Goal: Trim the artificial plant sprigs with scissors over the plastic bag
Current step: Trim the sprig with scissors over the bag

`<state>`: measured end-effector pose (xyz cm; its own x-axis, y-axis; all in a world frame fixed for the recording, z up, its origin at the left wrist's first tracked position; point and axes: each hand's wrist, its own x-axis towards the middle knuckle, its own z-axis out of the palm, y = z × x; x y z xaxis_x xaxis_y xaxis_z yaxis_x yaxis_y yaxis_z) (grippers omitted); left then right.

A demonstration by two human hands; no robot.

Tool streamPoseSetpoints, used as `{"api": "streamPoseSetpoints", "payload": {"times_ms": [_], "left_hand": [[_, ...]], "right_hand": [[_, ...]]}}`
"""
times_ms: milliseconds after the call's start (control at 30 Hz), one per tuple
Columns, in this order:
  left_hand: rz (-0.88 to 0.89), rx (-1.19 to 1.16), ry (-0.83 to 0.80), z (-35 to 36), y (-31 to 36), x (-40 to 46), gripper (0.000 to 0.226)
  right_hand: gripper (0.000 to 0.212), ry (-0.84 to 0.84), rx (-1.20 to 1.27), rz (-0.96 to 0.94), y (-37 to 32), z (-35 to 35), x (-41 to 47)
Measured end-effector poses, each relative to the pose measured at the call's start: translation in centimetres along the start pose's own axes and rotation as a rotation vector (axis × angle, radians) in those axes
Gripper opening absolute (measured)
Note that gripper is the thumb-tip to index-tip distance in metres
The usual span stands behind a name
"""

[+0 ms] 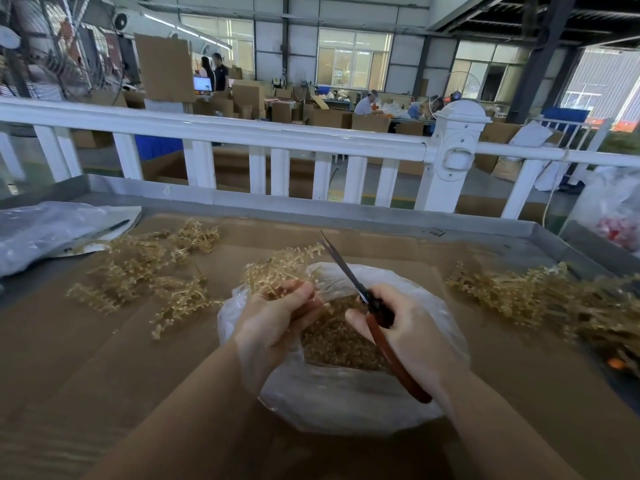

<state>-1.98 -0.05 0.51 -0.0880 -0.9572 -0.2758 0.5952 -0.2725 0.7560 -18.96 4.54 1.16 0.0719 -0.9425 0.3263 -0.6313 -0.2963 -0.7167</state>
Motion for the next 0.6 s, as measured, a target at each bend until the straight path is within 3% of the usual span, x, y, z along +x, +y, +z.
{"api": "streamPoseSetpoints", "payload": {"times_ms": [233, 600], "left_hand": [[0.051, -0.063, 0.006, -0.2, 0.1, -0.1, 0.017], [0.001, 0.015, -0.042, -0.4, -0.8, -0.3, 0.025]], "right_hand": [[0.022, 0.024, -0.289, -0.031, 0.5, 0.7, -0.7], [0.026, 0.004, -0.435, -0.134, 1.0, 1.4, -1.1]]}}
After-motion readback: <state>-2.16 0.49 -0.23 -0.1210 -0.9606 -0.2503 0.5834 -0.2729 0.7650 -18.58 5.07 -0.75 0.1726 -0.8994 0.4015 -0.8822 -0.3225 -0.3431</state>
